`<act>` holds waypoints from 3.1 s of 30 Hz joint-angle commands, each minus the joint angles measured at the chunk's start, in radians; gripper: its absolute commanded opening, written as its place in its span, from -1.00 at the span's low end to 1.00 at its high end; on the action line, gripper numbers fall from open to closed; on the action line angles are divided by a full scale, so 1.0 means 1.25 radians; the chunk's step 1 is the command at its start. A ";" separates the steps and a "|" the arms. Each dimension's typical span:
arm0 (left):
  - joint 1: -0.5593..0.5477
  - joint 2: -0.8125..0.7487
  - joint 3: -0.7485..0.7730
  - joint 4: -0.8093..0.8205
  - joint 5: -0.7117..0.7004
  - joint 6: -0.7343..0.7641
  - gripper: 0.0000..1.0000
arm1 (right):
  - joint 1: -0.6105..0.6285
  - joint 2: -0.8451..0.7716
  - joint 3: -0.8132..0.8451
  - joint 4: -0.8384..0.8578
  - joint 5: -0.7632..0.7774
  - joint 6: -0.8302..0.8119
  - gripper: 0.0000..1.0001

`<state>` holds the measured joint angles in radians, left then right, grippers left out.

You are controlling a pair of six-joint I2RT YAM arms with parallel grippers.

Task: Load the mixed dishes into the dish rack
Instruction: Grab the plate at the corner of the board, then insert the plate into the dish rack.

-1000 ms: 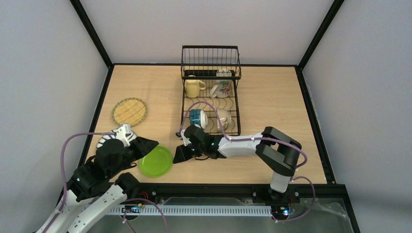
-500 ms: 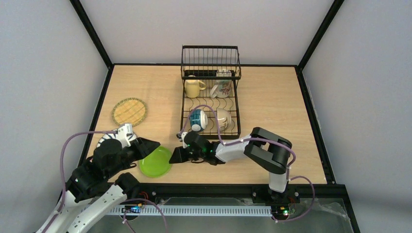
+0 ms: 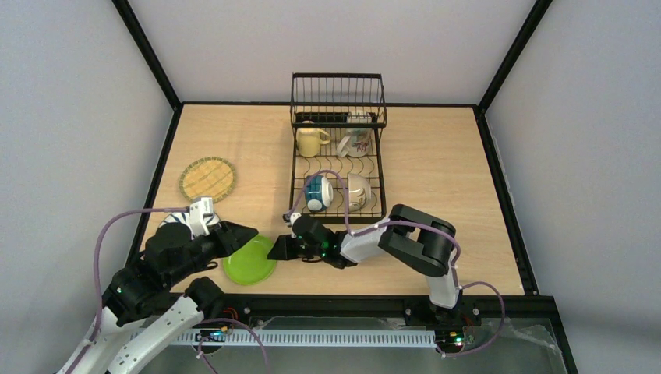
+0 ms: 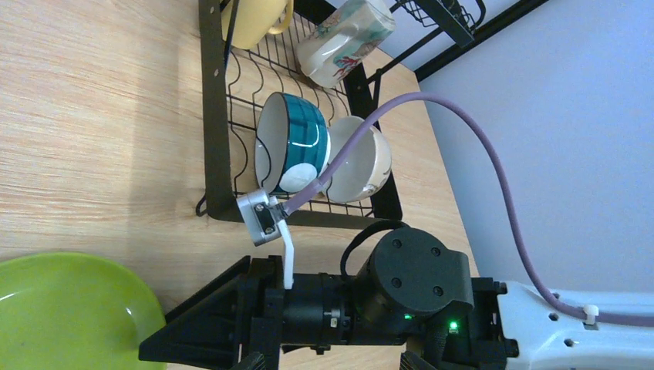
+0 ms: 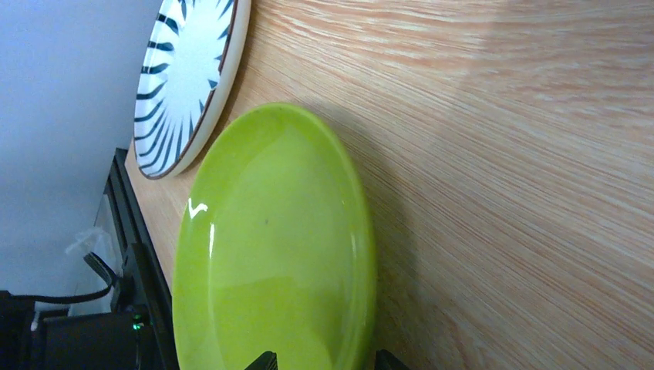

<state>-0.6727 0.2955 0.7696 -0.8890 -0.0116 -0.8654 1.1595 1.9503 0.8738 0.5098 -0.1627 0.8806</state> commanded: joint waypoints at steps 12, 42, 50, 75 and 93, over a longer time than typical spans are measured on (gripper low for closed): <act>0.004 -0.003 0.019 -0.005 0.050 0.031 0.98 | 0.035 0.109 0.051 0.022 0.071 0.047 0.23; 0.004 -0.040 0.055 -0.030 -0.043 -0.042 0.98 | 0.079 -0.158 0.132 -0.424 0.434 -0.091 -1.00; 0.004 -0.044 0.045 -0.011 -0.042 -0.083 0.98 | 0.085 -0.237 0.204 -0.538 0.514 -0.162 -1.00; 0.004 0.054 0.045 0.097 0.023 -0.119 0.98 | -0.006 -0.233 0.680 -0.734 0.902 -0.583 -1.00; 0.004 0.051 0.014 0.076 0.110 -0.063 0.98 | -0.282 0.078 1.127 -0.488 0.974 -1.074 -1.00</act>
<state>-0.6727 0.3588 0.8150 -0.7822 0.0681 -0.9844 0.8574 1.9900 2.1883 -0.2150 1.0092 -0.2832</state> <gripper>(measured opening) 0.989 0.023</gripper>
